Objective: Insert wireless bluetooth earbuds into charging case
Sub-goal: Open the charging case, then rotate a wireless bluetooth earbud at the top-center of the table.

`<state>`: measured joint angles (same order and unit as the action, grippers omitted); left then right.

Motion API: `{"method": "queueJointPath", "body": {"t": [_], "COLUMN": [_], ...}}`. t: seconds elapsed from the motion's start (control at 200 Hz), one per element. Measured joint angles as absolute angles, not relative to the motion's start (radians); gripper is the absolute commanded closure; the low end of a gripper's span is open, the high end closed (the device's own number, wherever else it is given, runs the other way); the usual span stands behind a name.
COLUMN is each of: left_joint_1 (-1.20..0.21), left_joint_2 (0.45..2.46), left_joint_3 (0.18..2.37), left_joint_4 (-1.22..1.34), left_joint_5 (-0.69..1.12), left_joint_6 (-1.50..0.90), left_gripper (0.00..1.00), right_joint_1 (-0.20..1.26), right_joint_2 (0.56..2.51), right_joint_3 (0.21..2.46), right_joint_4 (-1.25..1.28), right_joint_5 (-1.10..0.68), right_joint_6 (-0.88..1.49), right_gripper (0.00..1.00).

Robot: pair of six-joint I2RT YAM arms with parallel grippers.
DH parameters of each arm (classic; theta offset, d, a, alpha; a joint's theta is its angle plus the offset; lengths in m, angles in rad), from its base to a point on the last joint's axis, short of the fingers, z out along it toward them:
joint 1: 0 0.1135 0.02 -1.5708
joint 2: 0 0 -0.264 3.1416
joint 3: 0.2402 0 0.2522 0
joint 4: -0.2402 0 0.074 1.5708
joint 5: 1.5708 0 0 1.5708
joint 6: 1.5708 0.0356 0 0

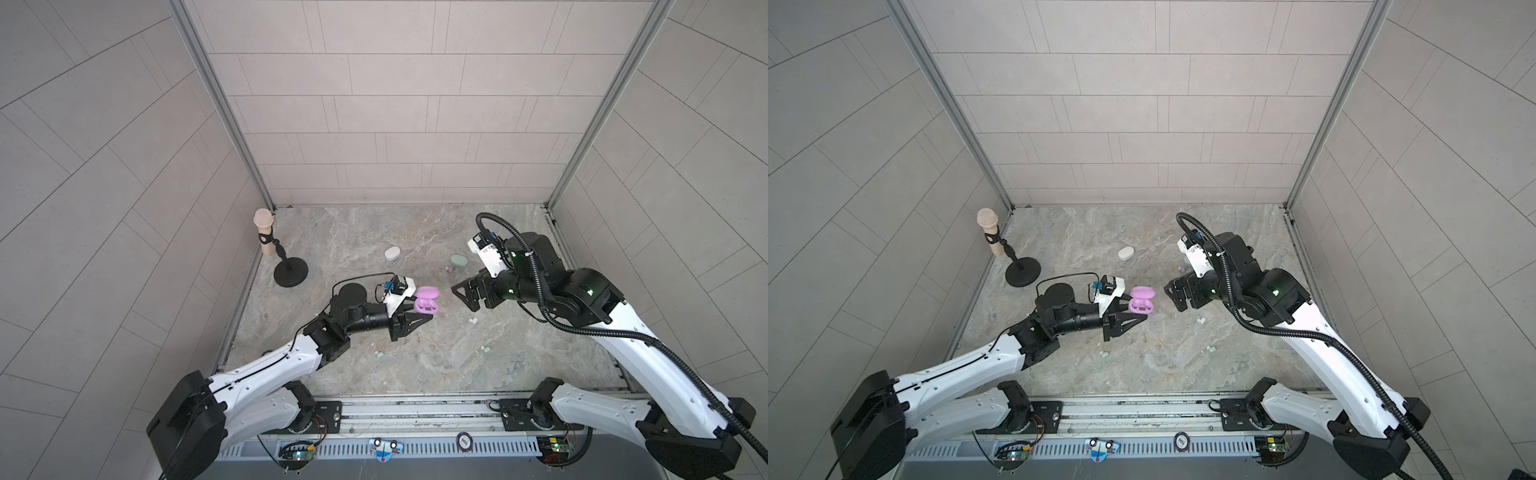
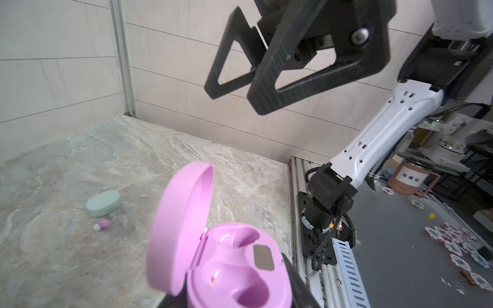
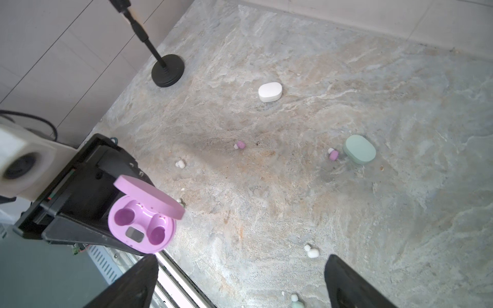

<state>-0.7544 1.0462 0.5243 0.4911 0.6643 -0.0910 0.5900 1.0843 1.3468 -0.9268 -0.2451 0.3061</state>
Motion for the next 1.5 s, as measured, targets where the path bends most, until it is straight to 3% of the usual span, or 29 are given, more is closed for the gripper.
{"method": "queueJointPath", "body": {"t": [0.165,0.476,0.786,1.061,1.502], "left_joint_1": [-0.701,-0.645,-0.635,-0.635,-0.635], "left_joint_2": [1.039,1.072,1.081,1.081,1.083], "left_joint_3": [0.522,0.542,0.551,0.551,0.551], "left_joint_4": [0.5,0.505,0.503,0.504,0.504], "left_joint_5": [0.649,0.648,0.654,0.654,0.657], "left_joint_6": [-0.09,-0.082,-0.07,-0.07,-0.063], "left_gripper": [0.83,0.83,0.83,0.83,0.83], "right_joint_1": [0.532,0.456,0.418,0.378,0.386], "right_joint_2": [1.213,1.645,1.991,2.123,2.172], "right_joint_3": [1.346,1.397,1.543,1.662,1.694], "right_joint_4": [-0.929,-0.896,-0.802,-0.77,-0.746], "right_joint_5": [-0.231,-0.175,-0.176,-0.173,-0.206], "right_joint_6": [0.376,0.43,0.403,0.377,0.342], "right_gripper": [0.05,0.18,0.21,0.22,0.22]}}
